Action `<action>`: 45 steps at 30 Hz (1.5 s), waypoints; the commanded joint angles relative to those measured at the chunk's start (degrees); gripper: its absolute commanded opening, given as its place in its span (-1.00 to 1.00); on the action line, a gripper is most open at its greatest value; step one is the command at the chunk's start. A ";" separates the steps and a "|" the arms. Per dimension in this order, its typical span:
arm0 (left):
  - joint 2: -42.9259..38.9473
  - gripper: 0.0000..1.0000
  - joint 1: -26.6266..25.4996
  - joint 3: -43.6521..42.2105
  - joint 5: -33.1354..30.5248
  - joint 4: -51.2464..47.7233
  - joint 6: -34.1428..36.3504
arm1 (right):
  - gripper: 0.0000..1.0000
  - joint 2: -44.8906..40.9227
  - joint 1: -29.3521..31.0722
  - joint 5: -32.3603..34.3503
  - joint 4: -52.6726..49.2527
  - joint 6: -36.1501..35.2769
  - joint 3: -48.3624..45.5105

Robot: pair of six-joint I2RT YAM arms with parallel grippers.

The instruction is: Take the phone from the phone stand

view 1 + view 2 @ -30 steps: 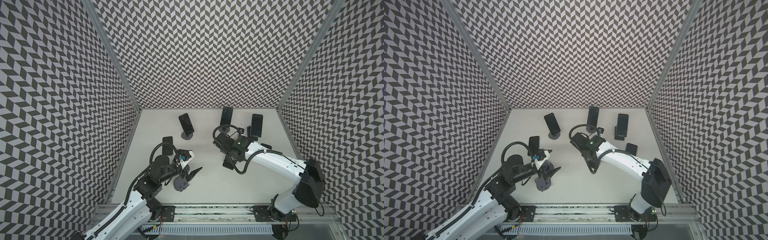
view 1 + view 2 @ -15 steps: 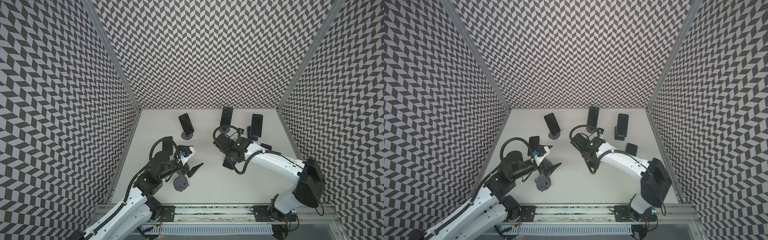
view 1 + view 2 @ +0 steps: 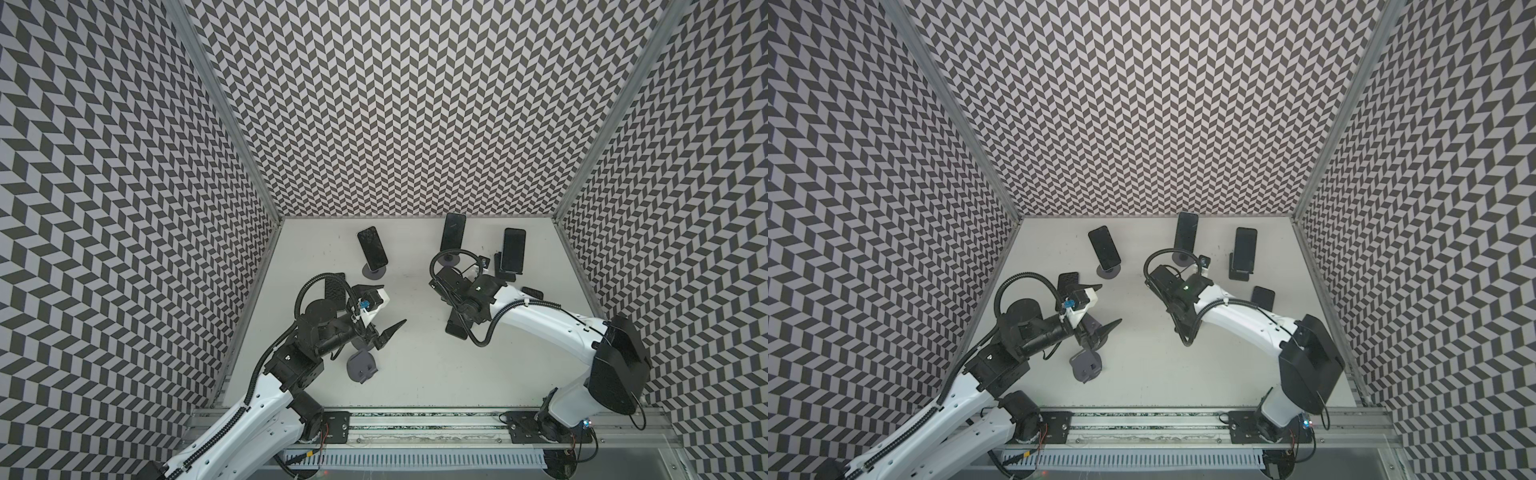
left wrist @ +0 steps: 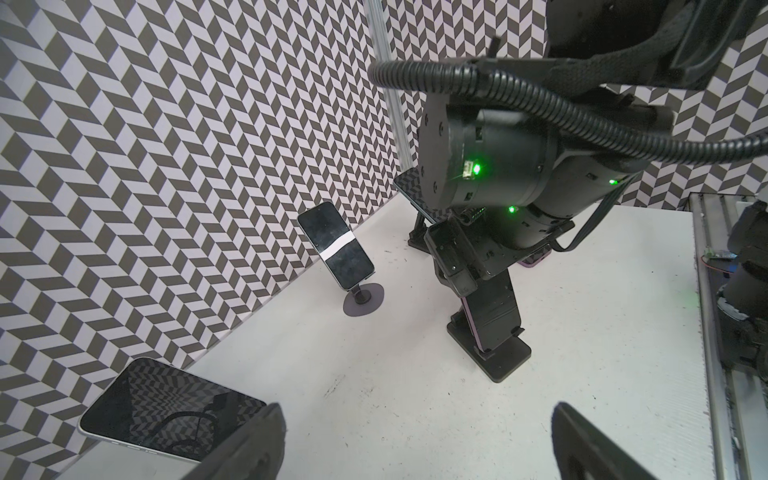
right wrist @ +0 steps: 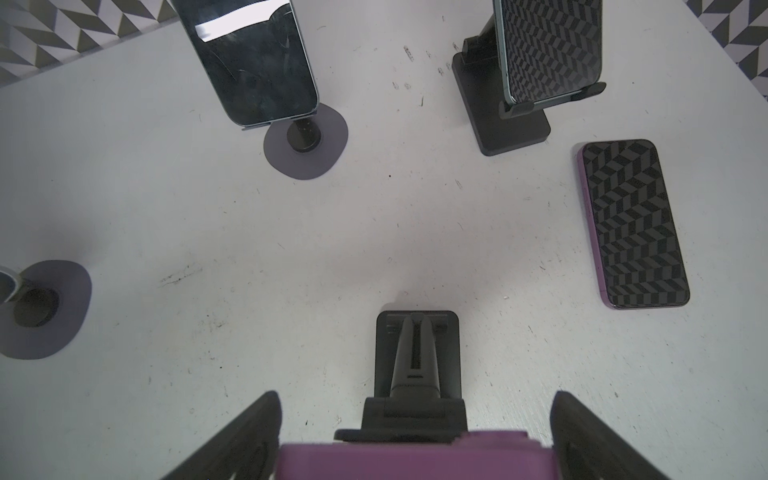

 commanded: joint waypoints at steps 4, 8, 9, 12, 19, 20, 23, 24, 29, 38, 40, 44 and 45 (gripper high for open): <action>-0.56 1.00 -0.31 1.08 -1.29 -0.15 1.37 | 0.93 0.95 -0.55 1.83 1.19 0.00 -0.06; -0.49 1.00 -0.29 0.90 -1.40 0.17 1.28 | 0.89 0.50 -0.79 1.97 1.86 -0.43 -0.48; -0.44 1.00 -0.28 0.88 -1.36 0.28 1.30 | 0.87 0.34 -0.82 1.91 2.16 -0.56 -0.61; -0.29 1.00 -0.28 0.89 -1.61 0.53 1.30 | 0.81 -0.20 -0.90 1.86 3.14 -1.48 -1.07; -0.21 1.00 -0.24 0.47 -2.07 0.82 0.96 | 0.72 -1.69 -0.99 1.64 4.24 -2.33 -2.25; -0.29 1.00 -0.28 0.36 -2.17 0.77 1.00 | 0.71 -1.97 -0.99 1.53 4.46 -2.39 -2.54; -0.68 1.00 -0.28 0.24 -2.59 0.62 1.09 | 0.66 -2.81 -0.99 1.22 5.27 -3.00 -3.44; -0.73 1.00 -0.25 0.21 -2.76 0.62 1.12 | 0.61 -3.10 -0.99 1.18 5.55 -3.16 -3.66; -0.81 1.00 -0.30 0.36 -2.85 0.65 1.04 | 0.58 -3.68 -0.99 1.47 6.07 -3.46 -3.89; -0.78 1.00 -0.26 0.15 -3.04 0.67 1.39 | 0.58 -3.15 -0.99 1.61 5.55 -3.54 -3.14; -0.78 1.00 -0.22 -0.01 -3.16 0.75 1.39 | 0.60 -3.07 -1.03 1.66 5.41 -3.61 -2.89; -0.74 1.00 -0.27 -0.08 -3.21 0.93 1.56 | 0.60 -2.77 -1.00 1.75 4.92 -3.64 -2.44; -0.87 1.00 -0.27 -0.17 -3.36 0.96 1.55 | 0.61 -2.74 -0.99 1.75 4.89 -3.71 -2.34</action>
